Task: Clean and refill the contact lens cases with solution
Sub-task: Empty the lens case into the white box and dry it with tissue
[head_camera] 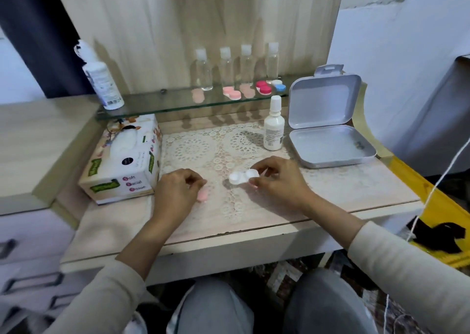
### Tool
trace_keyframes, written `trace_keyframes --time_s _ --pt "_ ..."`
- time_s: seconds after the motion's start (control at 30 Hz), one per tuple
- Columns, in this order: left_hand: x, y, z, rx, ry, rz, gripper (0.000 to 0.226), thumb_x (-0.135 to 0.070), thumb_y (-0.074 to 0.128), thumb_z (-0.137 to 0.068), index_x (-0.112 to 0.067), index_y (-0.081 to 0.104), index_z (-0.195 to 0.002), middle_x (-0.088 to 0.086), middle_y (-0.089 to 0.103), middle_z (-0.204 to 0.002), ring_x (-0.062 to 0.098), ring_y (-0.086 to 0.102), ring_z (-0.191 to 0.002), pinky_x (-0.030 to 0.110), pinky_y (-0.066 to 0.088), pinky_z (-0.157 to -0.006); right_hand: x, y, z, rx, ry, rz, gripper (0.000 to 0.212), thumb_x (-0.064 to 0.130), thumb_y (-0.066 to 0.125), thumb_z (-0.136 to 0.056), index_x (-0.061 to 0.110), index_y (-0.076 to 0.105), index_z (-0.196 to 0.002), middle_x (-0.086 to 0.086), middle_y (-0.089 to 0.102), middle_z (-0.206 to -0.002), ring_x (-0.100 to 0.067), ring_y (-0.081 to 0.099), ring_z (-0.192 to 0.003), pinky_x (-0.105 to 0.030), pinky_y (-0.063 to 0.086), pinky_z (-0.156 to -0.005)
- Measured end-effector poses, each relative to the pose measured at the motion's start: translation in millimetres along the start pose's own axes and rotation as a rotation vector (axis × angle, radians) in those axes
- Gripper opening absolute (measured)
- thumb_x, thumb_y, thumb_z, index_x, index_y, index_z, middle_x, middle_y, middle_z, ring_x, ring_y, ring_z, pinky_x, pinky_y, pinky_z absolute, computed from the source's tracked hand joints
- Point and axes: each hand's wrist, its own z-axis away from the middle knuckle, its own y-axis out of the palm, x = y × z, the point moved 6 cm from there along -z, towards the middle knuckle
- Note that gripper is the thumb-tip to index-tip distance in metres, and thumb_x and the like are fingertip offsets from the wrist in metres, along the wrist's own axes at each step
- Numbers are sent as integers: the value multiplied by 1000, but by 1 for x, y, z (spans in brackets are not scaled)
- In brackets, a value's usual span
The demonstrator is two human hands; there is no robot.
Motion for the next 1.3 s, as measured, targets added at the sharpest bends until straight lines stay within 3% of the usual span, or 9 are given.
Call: trace_keyframes --time_s 0.17,0.3,0.4,0.57,1.03,1.17,1.3 --pt "10 0 7 43 100 -60 16 -11 61 -88 -3 72 -96 11 71 -98 27 62 -91 28 43 -83 3 16 4 12 -36 41 21 28 72 -77 19 72 -96 8 58 -93 -14 44 -95 -27 34 -76" --pt "15 8 12 133 131 -104 27 -18 53 -93 -8 64 -116 5 62 -123 22 51 -117 22 31 -98 6 21 4 16 -54 86 26 31 73 -76 19 72 -99 6 64 -97 -14 42 -91 -23 29 -70" --pt "16 12 12 165 113 -108 32 -24 51 -94 -10 60 -122 2 56 -130 18 45 -124 21 26 -103 5 24 4 15 -78 132 28 33 72 -76 21 72 -100 6 66 -97 -11 39 -86 -15 28 -67" --pt "17 13 13 175 112 -105 34 -26 51 -93 -11 59 -123 1 55 -132 16 44 -126 23 27 -105 5 26 5 49 -78 180 26 33 73 -75 25 72 -100 7 66 -98 -11 38 -87 -25 25 -69" --pt "15 11 12 193 129 -94 34 -27 52 -93 -10 60 -122 2 55 -131 16 44 -124 18 25 -101 4 26 5 63 -65 202 33 37 74 -73 21 71 -102 5 66 -100 -13 40 -91 -25 27 -71" --pt "10 4 12 186 128 -79 32 -25 53 -92 -11 61 -120 1 55 -131 15 45 -123 15 24 -99 6 24 3 46 -47 167 32 39 68 -79 18 70 -103 3 66 -102 -15 46 -96 -27 32 -76" --pt "1 -22 7 96 215 -155 29 -21 55 -91 -9 64 -116 3 59 -125 18 48 -118 18 26 -96 22 24 -5 86 -92 200 25 29 67 -83 16 70 -104 0 65 -112 -19 51 -106 -28 37 -86"
